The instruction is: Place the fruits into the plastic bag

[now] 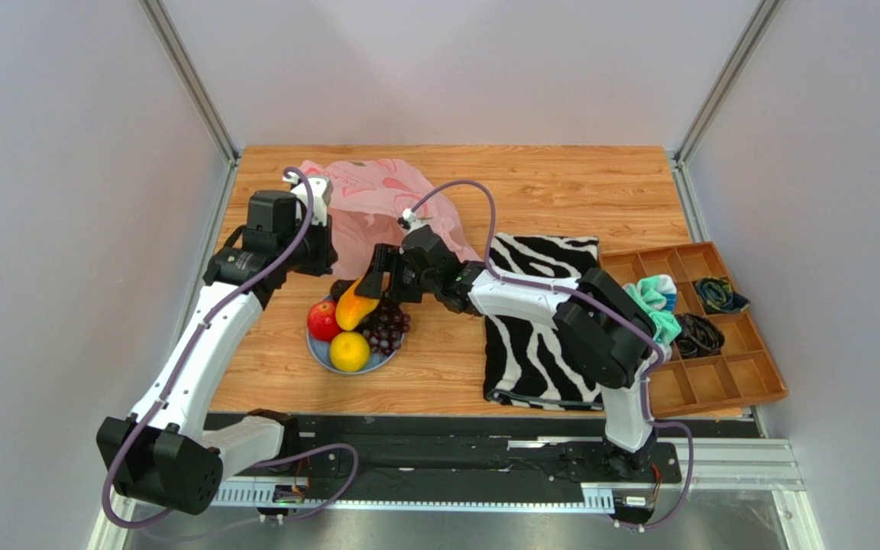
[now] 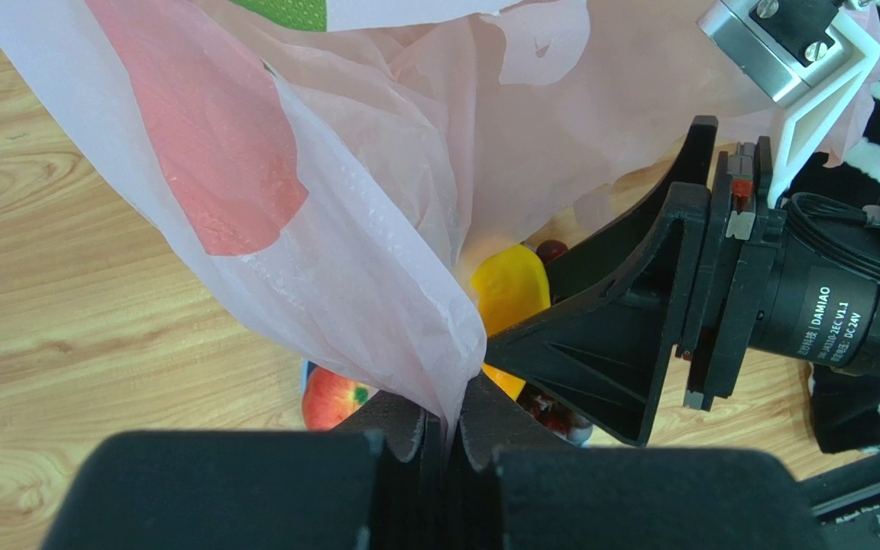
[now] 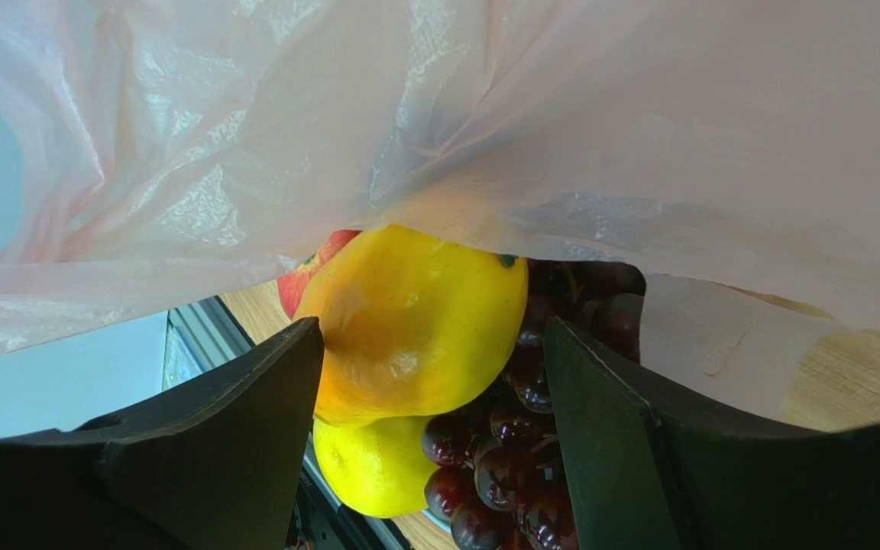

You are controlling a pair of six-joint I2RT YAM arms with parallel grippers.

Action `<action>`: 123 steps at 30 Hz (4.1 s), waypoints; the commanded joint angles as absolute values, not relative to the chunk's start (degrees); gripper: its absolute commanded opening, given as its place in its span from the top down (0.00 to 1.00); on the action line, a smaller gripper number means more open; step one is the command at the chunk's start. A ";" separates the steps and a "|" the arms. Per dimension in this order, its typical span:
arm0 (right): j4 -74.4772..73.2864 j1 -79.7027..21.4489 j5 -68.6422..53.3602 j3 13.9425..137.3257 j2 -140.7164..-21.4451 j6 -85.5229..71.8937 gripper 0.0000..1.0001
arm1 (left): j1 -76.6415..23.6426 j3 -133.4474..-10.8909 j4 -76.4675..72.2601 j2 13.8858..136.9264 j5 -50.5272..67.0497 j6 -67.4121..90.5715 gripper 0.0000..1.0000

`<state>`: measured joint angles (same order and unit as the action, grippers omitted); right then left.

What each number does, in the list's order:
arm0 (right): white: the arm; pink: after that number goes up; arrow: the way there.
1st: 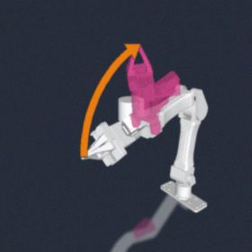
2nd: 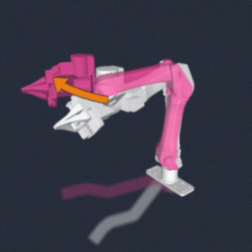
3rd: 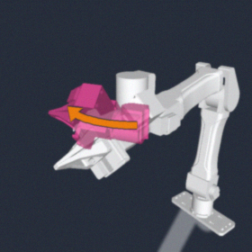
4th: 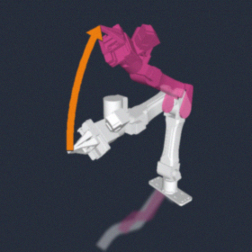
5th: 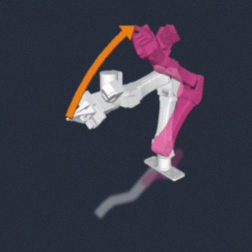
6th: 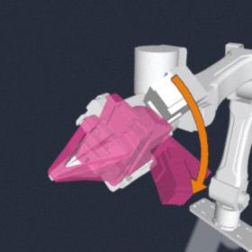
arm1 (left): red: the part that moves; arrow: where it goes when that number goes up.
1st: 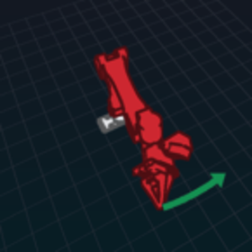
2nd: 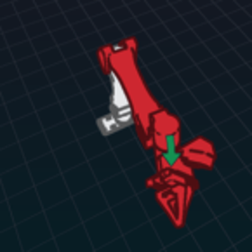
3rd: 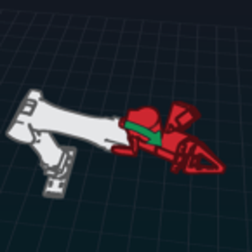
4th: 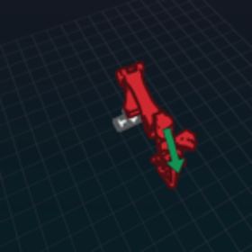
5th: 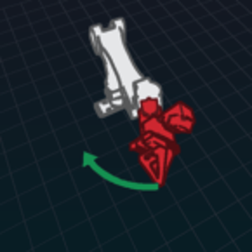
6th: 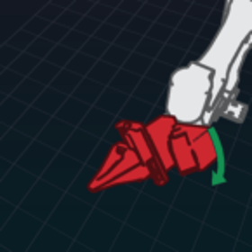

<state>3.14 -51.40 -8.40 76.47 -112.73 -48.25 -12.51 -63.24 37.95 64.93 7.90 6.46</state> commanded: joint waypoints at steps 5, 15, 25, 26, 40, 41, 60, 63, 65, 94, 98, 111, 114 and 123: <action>6.94 -51.06 -9.58 79.10 -114.26 -49.04 0.27 | -12.13 -63.37 37.62 64.78 9.05 5.71 1.00; 9.23 -50.71 -11.07 78.93 -115.49 -50.27 0.42 | -12.22 -63.28 37.70 64.95 9.23 5.71 1.00; 10.98 -50.54 -11.86 77.61 -114.61 -50.71 0.71 | -12.22 -63.37 37.62 64.95 9.32 5.71 1.00; 11.33 -50.54 -12.04 77.35 -114.52 -50.89 0.72 | -12.22 -63.37 37.70 64.95 9.23 5.71 1.00; 16.44 -50.54 -12.57 70.93 -106.53 -51.15 0.89 | -12.22 -63.37 37.62 64.86 9.32 5.71 1.00; 16.35 -50.45 -12.39 70.75 -106.09 -51.15 0.90 | -12.22 -63.37 37.62 64.86 9.32 5.71 1.00; 8.53 -43.95 -2.03 70.74 -97.03 -40.62 1.00 | -12.22 -62.58 34.72 62.05 17.04 5.10 1.00; 5.38 -43.24 3.65 75.03 -98.87 -36.76 1.00 | -12.22 -62.23 31.74 61.35 24.40 5.80 1.00; 3.87 -43.16 6.58 77.07 -99.66 -34.99 1.00 | -12.30 -62.31 30.42 61.43 28.28 6.76 1.00; 0.71 -45.62 38.67 84.28 -115.04 -16.00 1.00 | -14.95 -62.40 19.16 57.13 46.95 9.76 1.00; -2.71 -44.39 40.77 85.25 -116.98 -16.00 1.00 | -13.62 -62.84 23.63 55.55 31.70 7.56 1.00; -8.00 -42.89 32.88 89.12 -116.55 -18.19 0.54 | -13.45 -64.25 31.72 58.45 13.28 4.83 1.00; -6.34 -42.01 25.42 87.19 -113.83 -20.38 0.39 | -13.45 -64.42 32.61 59.76 12.66 5.10 1.00; -0.53 -40.43 7.91 84.12 -107.58 -24.61 0.15 | -13.45 -64.25 33.05 61.26 13.27 5.62 1.00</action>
<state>-5.65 -40.56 14.68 84.75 -113.45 -21.87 -13.78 -62.52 32.62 60.93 13.39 6.04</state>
